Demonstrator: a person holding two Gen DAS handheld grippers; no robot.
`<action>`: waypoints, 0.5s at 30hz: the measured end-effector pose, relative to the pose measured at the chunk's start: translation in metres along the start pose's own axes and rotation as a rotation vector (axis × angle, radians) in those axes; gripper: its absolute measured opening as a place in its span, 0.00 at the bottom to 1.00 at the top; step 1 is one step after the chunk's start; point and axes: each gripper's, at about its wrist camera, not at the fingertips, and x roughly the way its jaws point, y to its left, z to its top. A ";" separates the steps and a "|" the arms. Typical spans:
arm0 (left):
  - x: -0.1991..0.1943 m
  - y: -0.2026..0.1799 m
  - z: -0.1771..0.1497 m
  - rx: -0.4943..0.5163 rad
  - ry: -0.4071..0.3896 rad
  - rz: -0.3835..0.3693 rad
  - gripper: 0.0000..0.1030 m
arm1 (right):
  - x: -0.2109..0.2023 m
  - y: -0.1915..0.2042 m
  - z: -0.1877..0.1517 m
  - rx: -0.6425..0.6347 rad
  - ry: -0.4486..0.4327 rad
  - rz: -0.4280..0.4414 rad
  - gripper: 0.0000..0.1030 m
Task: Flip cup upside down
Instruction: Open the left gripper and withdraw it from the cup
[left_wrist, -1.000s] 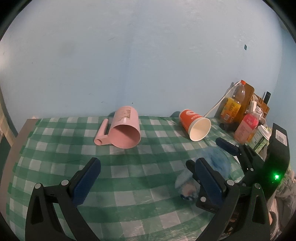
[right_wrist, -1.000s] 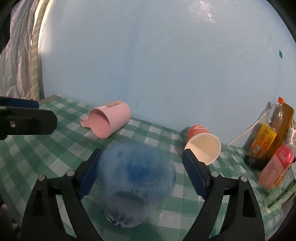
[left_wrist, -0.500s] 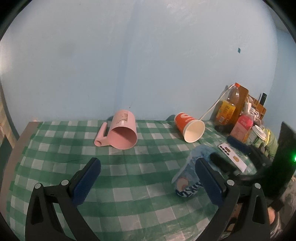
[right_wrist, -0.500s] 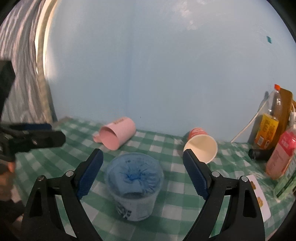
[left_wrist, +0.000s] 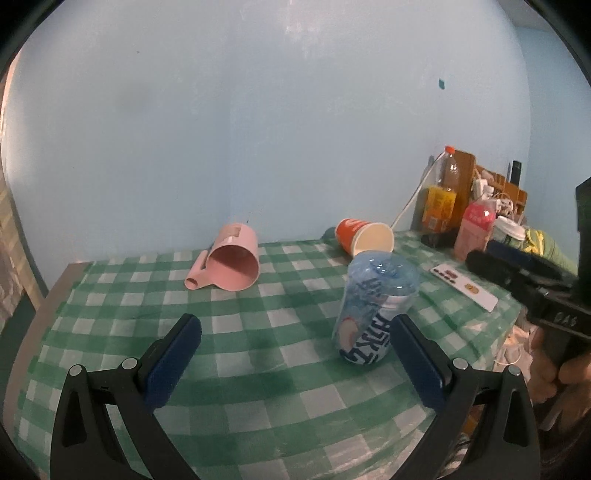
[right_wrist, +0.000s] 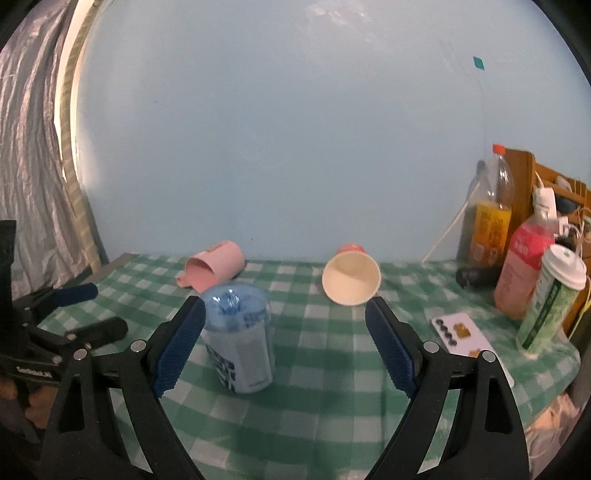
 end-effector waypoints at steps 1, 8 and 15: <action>-0.002 -0.001 0.000 0.007 -0.001 -0.003 1.00 | 0.001 0.000 -0.002 -0.002 0.015 0.002 0.85; -0.006 -0.006 -0.007 0.014 -0.024 0.007 1.00 | -0.003 0.000 -0.015 -0.027 0.052 -0.027 0.85; -0.002 -0.012 -0.015 0.026 -0.004 0.006 1.00 | -0.004 -0.005 -0.023 -0.003 0.059 -0.037 0.85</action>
